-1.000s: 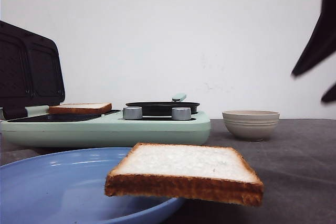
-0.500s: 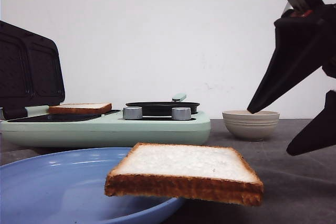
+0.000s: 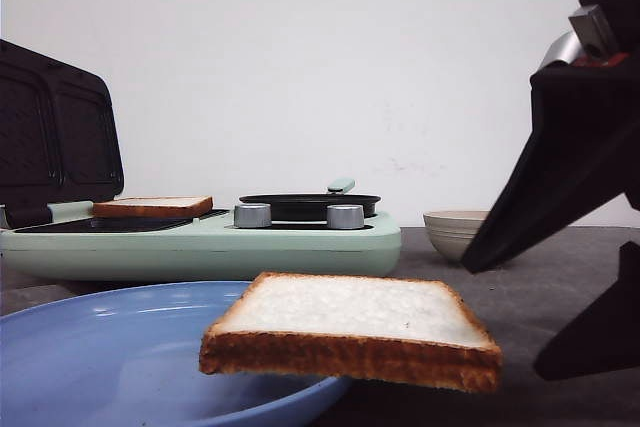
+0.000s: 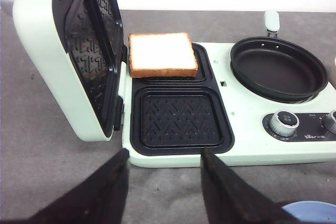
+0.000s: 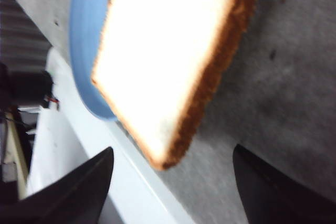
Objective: Make breakfast with bread and shrimp
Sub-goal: 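Lower the right gripper to the plate and grasp the remaining bread slice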
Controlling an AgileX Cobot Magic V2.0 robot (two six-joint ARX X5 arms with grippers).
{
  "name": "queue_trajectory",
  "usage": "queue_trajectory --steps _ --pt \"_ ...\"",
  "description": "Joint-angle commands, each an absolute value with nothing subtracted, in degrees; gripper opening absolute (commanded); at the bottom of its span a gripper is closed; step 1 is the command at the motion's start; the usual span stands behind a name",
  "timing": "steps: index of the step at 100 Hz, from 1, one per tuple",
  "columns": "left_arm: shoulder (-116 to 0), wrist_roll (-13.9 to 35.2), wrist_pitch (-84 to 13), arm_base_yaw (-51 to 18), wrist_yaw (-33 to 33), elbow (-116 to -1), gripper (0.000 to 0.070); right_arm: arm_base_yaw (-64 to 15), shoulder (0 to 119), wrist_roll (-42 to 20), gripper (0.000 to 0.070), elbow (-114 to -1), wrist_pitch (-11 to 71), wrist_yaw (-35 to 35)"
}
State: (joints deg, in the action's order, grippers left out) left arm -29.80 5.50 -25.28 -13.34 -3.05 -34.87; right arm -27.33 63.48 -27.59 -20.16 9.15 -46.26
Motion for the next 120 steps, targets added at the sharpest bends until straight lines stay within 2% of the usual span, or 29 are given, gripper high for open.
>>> queue_trajectory --steps 1,52,74,110,120 --pt "-29.8 5.5 -24.6 -13.4 -3.2 -35.0 0.0205 -27.7 64.0 -31.4 0.0449 -19.7 6.2 -46.6" --pt "-29.8 5.7 -24.7 -13.4 -3.0 -35.0 0.0205 -27.7 67.7 -32.0 0.0448 -18.7 1.5 -46.7" --pt "-29.6 5.7 -24.7 -13.4 -3.0 -35.0 0.0205 -27.7 72.8 -33.9 0.0448 -18.7 -4.6 -51.2" --pt "-29.5 5.7 -24.7 -13.4 -3.0 -35.0 0.0205 -29.7 76.6 -34.2 0.0439 -18.7 -8.1 -52.6" --pt "-29.5 5.7 -24.7 -13.4 -3.0 -35.0 0.0205 -30.9 76.8 -35.2 0.0385 -18.7 -10.0 -52.5"
